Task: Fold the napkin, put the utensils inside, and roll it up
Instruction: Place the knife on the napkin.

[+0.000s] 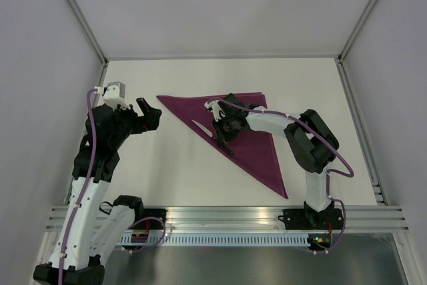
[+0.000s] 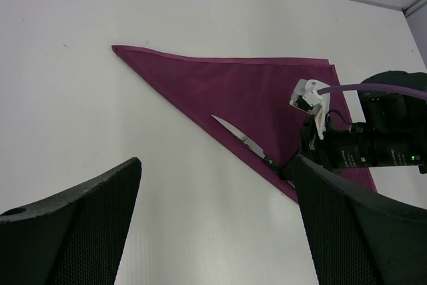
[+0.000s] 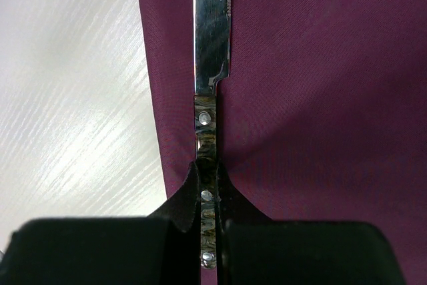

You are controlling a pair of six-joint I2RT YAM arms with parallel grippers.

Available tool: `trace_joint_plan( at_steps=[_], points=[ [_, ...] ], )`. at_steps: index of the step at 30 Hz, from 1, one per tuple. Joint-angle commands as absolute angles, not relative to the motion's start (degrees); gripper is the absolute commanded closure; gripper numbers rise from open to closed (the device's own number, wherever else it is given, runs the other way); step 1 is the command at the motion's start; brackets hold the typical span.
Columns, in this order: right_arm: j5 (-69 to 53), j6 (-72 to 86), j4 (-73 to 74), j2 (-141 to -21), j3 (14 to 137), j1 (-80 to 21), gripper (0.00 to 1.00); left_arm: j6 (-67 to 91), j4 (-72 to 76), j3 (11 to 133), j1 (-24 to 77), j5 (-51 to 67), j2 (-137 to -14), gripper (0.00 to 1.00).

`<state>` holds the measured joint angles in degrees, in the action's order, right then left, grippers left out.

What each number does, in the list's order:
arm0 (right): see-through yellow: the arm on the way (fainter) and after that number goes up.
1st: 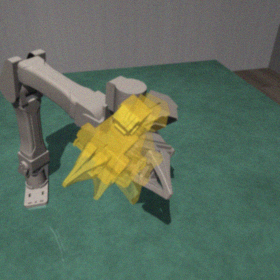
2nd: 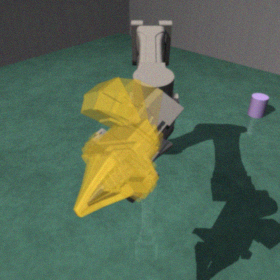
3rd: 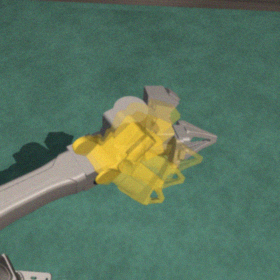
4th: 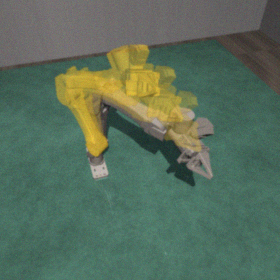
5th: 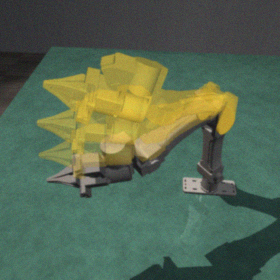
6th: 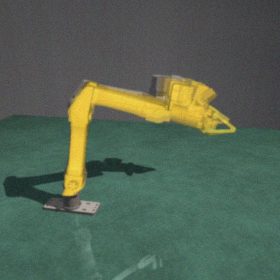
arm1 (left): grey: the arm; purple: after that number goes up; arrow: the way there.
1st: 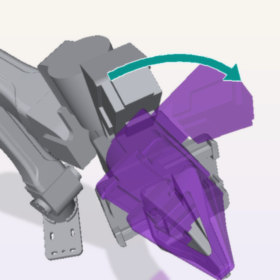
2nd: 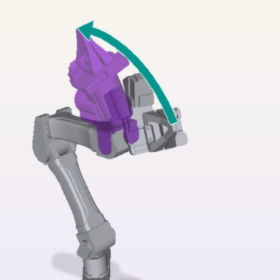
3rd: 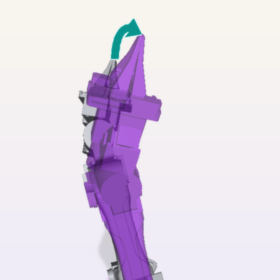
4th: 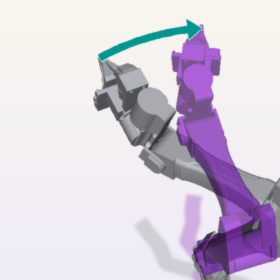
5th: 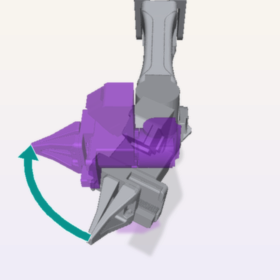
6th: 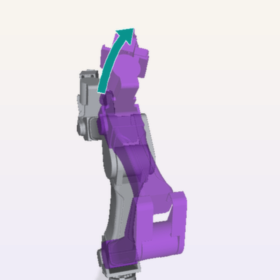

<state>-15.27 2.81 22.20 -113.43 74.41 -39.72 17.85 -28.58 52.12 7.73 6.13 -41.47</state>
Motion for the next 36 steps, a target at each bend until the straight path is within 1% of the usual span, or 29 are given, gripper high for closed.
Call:
trace_joint_plan(
  at_steps=[1, 18, 36],
  points=[
    [-14.15, 3.78, 28.56, -112.41, 74.53, -39.46, 1.00, 16.44, -27.60, 52.56, 7.38, 6.42, -41.31, 0.02],
    [-15.03, 2.29, 30.06, -114.52, 75.50, -39.38, 1.00, 16.52, -27.33, 52.73, 7.47, 6.59, -41.66, 0.02],
    [-15.65, -1.21, 30.50, -113.91, 75.50, -39.46, 1.00, 16.44, -27.33, 52.91, 7.47, 6.59, -42.10, 0.02]
  ],
)
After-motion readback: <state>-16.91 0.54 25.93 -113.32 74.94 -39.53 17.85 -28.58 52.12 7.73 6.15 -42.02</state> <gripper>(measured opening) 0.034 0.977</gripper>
